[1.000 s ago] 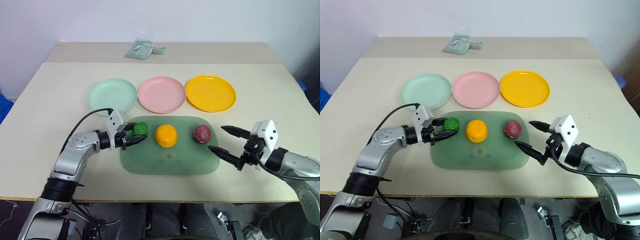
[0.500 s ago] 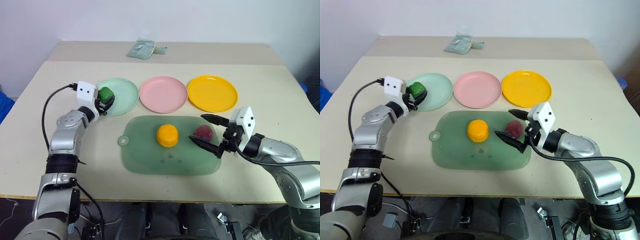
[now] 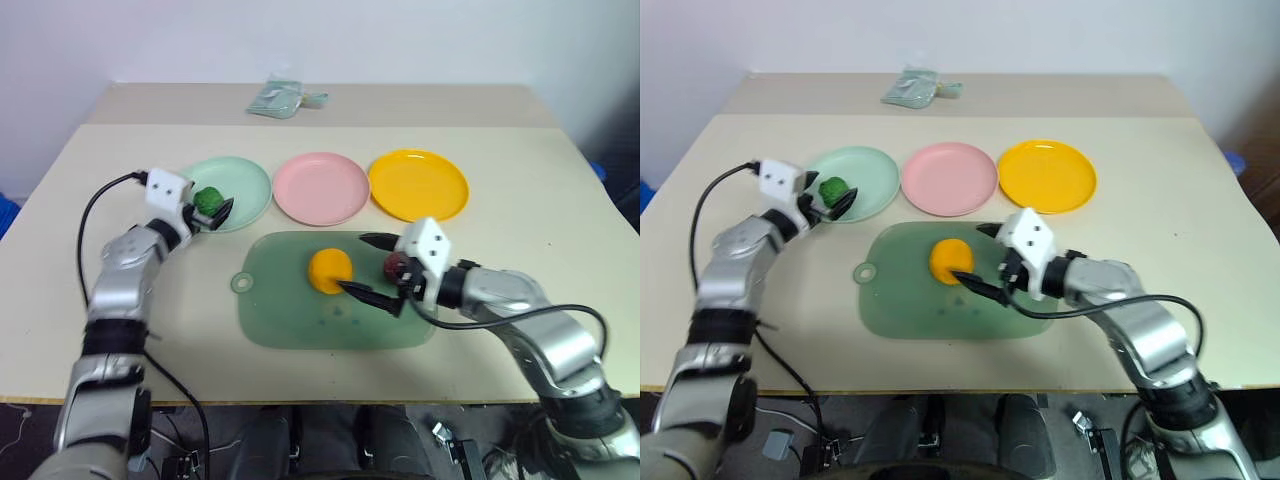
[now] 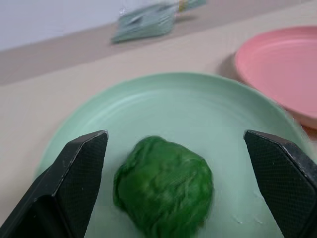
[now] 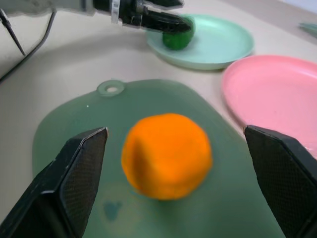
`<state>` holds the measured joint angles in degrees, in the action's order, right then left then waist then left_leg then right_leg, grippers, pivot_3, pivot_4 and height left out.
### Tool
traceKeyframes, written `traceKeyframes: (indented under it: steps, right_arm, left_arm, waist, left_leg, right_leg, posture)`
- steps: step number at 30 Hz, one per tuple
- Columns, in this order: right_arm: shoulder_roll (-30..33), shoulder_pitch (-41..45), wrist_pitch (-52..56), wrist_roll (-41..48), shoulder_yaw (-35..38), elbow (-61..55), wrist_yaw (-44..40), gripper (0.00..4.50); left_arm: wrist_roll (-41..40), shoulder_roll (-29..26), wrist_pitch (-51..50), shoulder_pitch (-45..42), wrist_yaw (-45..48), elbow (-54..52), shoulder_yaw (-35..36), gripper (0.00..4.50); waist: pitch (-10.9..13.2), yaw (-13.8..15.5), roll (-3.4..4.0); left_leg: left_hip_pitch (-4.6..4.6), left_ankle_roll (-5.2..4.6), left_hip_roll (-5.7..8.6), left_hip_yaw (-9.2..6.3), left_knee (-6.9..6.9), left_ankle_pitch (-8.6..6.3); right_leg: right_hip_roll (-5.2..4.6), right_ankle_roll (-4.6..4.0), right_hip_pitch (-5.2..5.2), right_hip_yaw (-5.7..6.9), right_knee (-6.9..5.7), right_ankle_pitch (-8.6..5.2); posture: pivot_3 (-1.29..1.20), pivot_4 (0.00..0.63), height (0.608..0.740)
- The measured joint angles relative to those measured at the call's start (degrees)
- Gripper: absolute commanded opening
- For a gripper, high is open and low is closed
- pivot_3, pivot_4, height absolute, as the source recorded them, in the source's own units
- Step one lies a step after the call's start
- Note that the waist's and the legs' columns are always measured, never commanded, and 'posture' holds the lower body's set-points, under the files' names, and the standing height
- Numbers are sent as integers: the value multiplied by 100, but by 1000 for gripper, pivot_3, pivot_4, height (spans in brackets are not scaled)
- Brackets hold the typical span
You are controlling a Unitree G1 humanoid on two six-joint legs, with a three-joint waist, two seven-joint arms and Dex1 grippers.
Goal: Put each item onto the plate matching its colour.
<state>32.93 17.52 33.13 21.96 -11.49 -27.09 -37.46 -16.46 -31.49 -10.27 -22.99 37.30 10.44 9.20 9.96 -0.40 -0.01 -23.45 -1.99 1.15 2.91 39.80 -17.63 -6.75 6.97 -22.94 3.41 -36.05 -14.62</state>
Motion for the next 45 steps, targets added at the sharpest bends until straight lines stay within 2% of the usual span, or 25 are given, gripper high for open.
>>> traceKeyframes:
  steps: [2, 5, 8, 11, 15, 18, 19, 21, 24, 25, 29, 35, 39, 42, 45]
  right_arm:
    - [-171, 120, -17, -338, -283, 337, 171, 4500]
    - [-285, 224, -6, -595, -430, 632, 259, 4500]
    - [-334, 290, 69, -770, -526, 901, 267, 4500]
    - [-485, 300, 108, -785, -528, 1060, 229, 3588]
    - [-749, 421, 149, -625, -427, 1042, 172, 1633]
    - [-781, 533, 152, -543, -296, 1008, 162, 1633]
    - [-782, 561, 157, -529, -254, 1005, 157, 1899]
    - [-779, 601, 192, -462, -170, 1005, 95, 2627]
    - [-773, 671, 320, -293, -22, 1004, 15, 4217]
    - [-793, 718, 371, -240, 14, 1004, 1, 4472]
    - [-1134, 955, 543, -149, -16, 993, 105, 4472]
    - [-1571, 1197, 519, -631, -629, 1510, 400, 4472]
    - [-1645, 1272, 392, -903, -725, 1790, 485, 4472]
    - [-1677, 1275, 335, -1030, -732, 1946, 511, 3670]
    - [-1723, 1330, 167, -1065, -679, 1935, 515, 2252]
  left_arm:
    - [-538, -269, -304, 833, 740, -1203, -94, 4471]
    - [-803, -704, -633, 1622, 1384, -2243, -390, 4471]
    - [-858, -834, -852, 2086, 1645, -2800, -628, 4471]
    - [-909, -835, -946, 2192, 1655, -3009, -636, 4500]
    - [-906, -818, -949, 2230, 1588, -3103, -636, 4500]
    - [-902, -762, -949, 2308, 1515, -3113, -636, 4500]
    - [-901, -745, -948, 2329, 1483, -3113, -636, 4500]
    - [-896, -689, -933, 2383, 1414, -3111, -621, 4500]
    - [-901, -658, -877, 2537, 1341, -3003, -516, 4500]
    - [-901, -655, -830, 2579, 1332, -2935, -451, 4500]
    - [-915, -638, -623, 2726, 1335, -2673, -124, 4500]
    - [-970, -611, -416, 3055, 1485, -2520, 201, 4500]
    - [-1027, -611, -411, 3213, 1560, -2585, 257, 4500]
    - [-1065, -611, -416, 3287, 1564, -2788, 295, 4500]
    - [-1127, -609, -432, 3328, 1552, -2952, 295, 4500]
  waist:
    - [1, -10, 0]
    - [0, 1, 1]
    - [0, 0, 1]
    - [0, -23, 2]
    - [1, -26, 4]
    - [1, -16, 3]
    - [1, -16, 3]
    - [1, -22, 3]
    - [1, -31, 4]
    - [1, -32, 4]
    - [1, -40, 4]
    - [1, -22, 4]
    - [1, -33, 5]
    - [0, -46, 5]
    - [-3, -56, 7]
  left_leg:
    - [-1, 1, 2, -3, 0, 0]
    - [0, 2, 4, -6, 4, 0]
    - [1, 2, 4, -7, 4, 0]
    - [1, 2, 3, -6, 3, -1]
    - [0, 1, 4, -3, 1, -1]
    - [0, 0, 5, -3, 2, -1]
    - [0, 0, 5, -3, 2, -1]
    - [0, 0, 4, -3, 1, -1]
    - [0, 0, 3, -1, 0, -1]
    - [0, 0, 3, -1, 0, -1]
    - [0, 0, 3, 1, -3, -1]
    - [0, -2, 7, 1, -5, -2]
    - [0, 0, 5, 0, -6, -2]
    - [0, 0, 6, 2, -10, -2]
    - [1, 3, 4, 2, -14, -1]
  right_leg:
    - [-4, -1, 1, 1, 3, 0]
    - [-6, -2, 4, 0, 11, -1]
    - [-5, -3, 2, 0, 11, -1]
    - [-4, -4, -2, -1, 9, -2]
    - [-3, -3, -6, -3, 6, -1]
    - [-4, -3, -4, -3, 6, -1]
    - [-5, -3, -5, -3, 6, -1]
    - [-4, -3, -6, -3, 6, -1]
    - [-4, -3, -9, -5, 4, -1]
    - [-4, -3, -10, -5, 4, -1]
    - [-5, -4, -15, -6, 3, -2]
    - [-9, -4, -30, -6, 2, -1]
    - [-7, -5, -35, -6, 2, -1]
    - [-8, -5, -32, -7, 2, -1]
    - [-7, -6, -32, -9, 2, -2]
  posture:
    - [0, 150, 740]
    - [0, 150, 740]
    - [0, 150, 740]
    - [0, 150, 740]
    - [0, 150, 740]
    - [0, 150, 740]
    - [0, 150, 740]
    - [0, 150, 740]
    - [0, 150, 740]
    - [0, 150, 740]
    - [0, 150, 740]
    - [0, 150, 740]
    - [0, 150, 740]
    - [0, 150, 740]
    - [0, 150, 740]
